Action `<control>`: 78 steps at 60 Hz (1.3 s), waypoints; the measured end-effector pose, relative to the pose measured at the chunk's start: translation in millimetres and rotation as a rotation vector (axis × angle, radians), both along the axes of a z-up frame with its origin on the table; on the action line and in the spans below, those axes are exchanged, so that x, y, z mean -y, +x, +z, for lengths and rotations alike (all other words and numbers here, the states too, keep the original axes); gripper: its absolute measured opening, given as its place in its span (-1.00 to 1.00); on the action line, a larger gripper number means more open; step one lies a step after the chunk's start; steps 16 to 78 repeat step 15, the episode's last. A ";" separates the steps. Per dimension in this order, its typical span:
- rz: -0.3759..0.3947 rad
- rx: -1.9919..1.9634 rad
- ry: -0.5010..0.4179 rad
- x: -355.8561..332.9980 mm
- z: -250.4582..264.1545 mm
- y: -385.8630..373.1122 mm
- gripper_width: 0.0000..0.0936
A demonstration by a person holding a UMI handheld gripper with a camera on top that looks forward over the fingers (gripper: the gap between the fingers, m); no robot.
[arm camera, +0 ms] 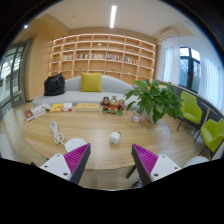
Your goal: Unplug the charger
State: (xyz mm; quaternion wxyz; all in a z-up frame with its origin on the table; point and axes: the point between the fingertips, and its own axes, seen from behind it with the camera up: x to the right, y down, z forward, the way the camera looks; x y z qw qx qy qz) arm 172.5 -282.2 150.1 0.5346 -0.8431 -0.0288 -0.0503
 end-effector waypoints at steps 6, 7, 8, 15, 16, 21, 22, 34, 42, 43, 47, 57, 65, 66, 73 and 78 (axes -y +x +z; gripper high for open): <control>0.011 0.000 0.005 16.8 5.8 -4.0 0.83; 0.014 -0.002 0.004 19.1 6.5 -4.2 0.83; 0.016 -0.003 0.004 21.1 7.0 -4.7 0.83; 0.027 0.013 0.018 29.1 8.8 -6.2 0.82; 0.027 0.013 0.018 29.1 8.8 -6.2 0.82; 0.027 0.013 0.018 29.1 8.8 -6.2 0.82; 0.027 0.013 0.018 29.1 8.8 -6.2 0.82; 0.027 0.013 0.018 29.1 8.8 -6.2 0.82; 0.027 0.013 0.018 29.1 8.8 -6.2 0.82; 0.027 0.013 0.018 29.1 8.8 -6.2 0.82; 0.027 0.013 0.018 29.1 8.8 -6.2 0.82; 0.027 0.013 0.018 29.1 8.8 -6.2 0.82; 0.027 0.013 0.018 29.1 8.8 -6.2 0.82; 0.027 0.013 0.018 29.1 8.8 -6.2 0.82; 0.027 0.013 0.018 29.1 8.8 -6.2 0.82; 0.027 0.013 0.018 29.1 8.8 -6.2 0.82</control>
